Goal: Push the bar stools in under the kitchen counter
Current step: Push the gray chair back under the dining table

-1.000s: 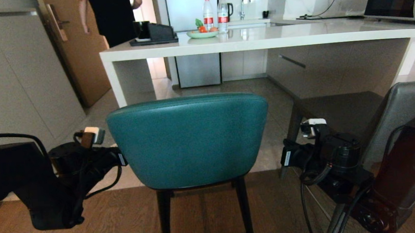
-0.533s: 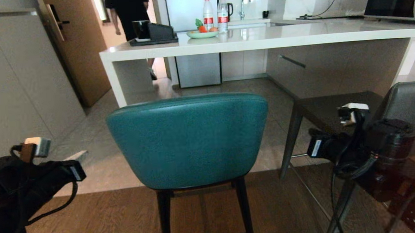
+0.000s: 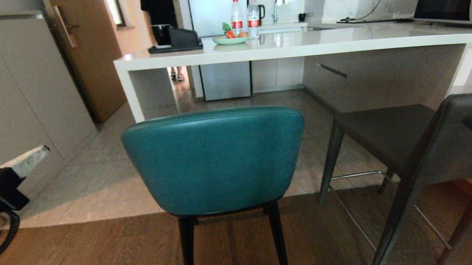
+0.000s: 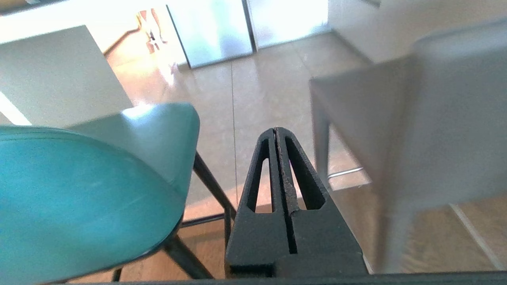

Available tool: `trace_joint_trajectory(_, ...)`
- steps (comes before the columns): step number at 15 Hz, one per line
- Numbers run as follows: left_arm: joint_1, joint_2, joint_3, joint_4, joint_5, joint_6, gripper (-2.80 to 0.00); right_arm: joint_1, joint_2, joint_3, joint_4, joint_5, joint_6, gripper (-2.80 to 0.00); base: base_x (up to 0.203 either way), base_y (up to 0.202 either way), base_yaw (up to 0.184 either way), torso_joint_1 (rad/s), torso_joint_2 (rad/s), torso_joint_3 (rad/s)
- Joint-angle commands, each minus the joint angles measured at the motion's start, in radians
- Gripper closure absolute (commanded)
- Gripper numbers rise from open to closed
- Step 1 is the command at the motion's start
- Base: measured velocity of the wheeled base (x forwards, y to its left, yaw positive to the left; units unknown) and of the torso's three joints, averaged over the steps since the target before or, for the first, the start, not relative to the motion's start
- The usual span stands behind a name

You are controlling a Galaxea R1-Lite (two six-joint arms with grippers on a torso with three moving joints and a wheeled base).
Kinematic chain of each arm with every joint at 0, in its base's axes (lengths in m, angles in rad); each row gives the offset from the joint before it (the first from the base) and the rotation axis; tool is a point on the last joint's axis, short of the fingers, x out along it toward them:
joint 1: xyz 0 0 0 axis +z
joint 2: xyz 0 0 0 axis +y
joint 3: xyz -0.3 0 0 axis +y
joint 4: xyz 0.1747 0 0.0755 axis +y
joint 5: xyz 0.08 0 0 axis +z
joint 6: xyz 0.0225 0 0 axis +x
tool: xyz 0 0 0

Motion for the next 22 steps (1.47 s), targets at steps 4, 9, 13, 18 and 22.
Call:
trace_joint_trajectory(4, -0.059, -0.499, -0.282, 0.710, -0.435, -0.174, 0.00, -0.016, -0.372, -0.141, 0.408, 0.074, 0.001, 0.00, 0.000, 0.000, 0.000, 0.000, 0.00, 0.000)
trace_joint_trajectory(9, -0.204, -0.663, -0.409, 0.996, -0.670, -0.194, 0.00, -0.017, -0.459, -0.159, 0.521, 0.137, -0.001, 0.00, 0.000, 0.000, 0.000, 0.000, 0.00, 0.000)
trace_joint_trajectory(13, -0.426, -0.802, -0.458, 1.224, -0.669, -0.193, 0.00, -0.022, -0.556, -0.131, 0.588, 0.148, -0.001, 0.00, 0.000, 0.000, 0.000, 0.000, 0.00, 0.000)
trace_joint_trajectory(18, -0.274, -0.972, -0.261, 1.223, -0.401, -0.062, 0.00, -0.050, -0.631, -0.083, 0.655, 0.177, -0.016, 0.00, 0.000, 0.000, 0.000, 0.000, 0.00, 0.000)
trace_joint_trajectory(22, -0.239, -0.873, -0.092, 0.970, -0.385, -0.043, 0.00, -0.053, -0.556, -0.094, 0.627, 0.195, -0.022, 0.00, 0.000, 0.000, 0.000, 0.000, 0.00, 0.000)
